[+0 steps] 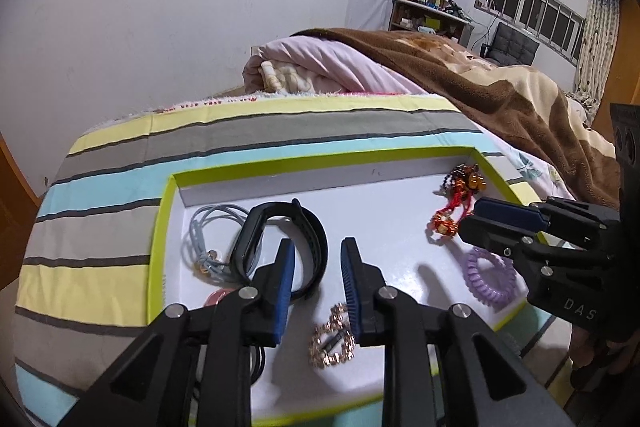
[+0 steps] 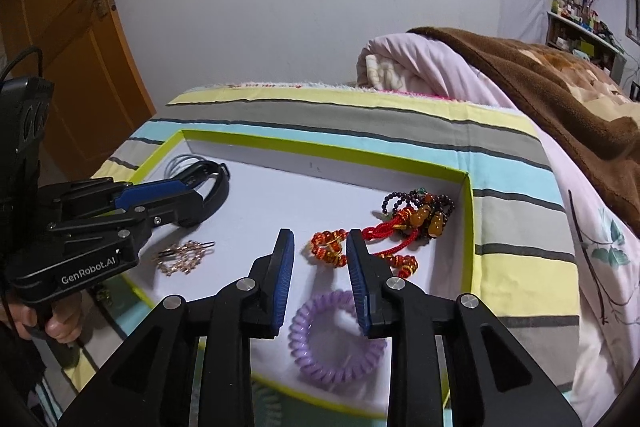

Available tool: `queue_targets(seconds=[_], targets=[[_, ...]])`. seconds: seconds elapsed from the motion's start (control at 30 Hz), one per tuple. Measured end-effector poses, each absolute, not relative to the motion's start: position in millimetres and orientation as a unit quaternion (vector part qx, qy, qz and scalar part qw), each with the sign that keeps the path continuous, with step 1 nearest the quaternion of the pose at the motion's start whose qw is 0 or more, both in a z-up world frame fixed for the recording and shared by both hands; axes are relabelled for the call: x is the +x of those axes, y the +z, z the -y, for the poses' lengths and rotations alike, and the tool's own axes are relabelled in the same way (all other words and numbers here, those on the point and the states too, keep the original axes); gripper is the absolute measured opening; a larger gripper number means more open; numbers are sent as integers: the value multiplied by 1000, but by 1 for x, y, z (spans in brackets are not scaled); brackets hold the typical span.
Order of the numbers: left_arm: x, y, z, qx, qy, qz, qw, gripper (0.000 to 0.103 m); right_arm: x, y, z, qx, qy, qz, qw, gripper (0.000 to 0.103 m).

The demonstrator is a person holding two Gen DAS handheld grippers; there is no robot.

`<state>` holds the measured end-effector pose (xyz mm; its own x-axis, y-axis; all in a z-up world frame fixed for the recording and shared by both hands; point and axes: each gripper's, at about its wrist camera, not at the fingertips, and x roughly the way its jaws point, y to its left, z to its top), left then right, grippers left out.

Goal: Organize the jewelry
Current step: 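Open both tools to release the items and withdraw from the box, then move left tool toward gold charm while right tool approaches light-blue coil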

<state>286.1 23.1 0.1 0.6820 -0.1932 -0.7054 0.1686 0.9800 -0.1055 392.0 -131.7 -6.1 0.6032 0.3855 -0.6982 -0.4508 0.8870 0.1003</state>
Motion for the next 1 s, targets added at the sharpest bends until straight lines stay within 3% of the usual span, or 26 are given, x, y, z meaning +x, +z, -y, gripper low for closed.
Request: queue_targets(seconds=[0.4,1.0], targets=[[212,29,-28,-31,-88,-346,934,25,316,20,145,-36,231,-348,908,28],[88,30,-38,-54,-49,-327,942,25,186,31,159,-23,236,-326,915,28]])
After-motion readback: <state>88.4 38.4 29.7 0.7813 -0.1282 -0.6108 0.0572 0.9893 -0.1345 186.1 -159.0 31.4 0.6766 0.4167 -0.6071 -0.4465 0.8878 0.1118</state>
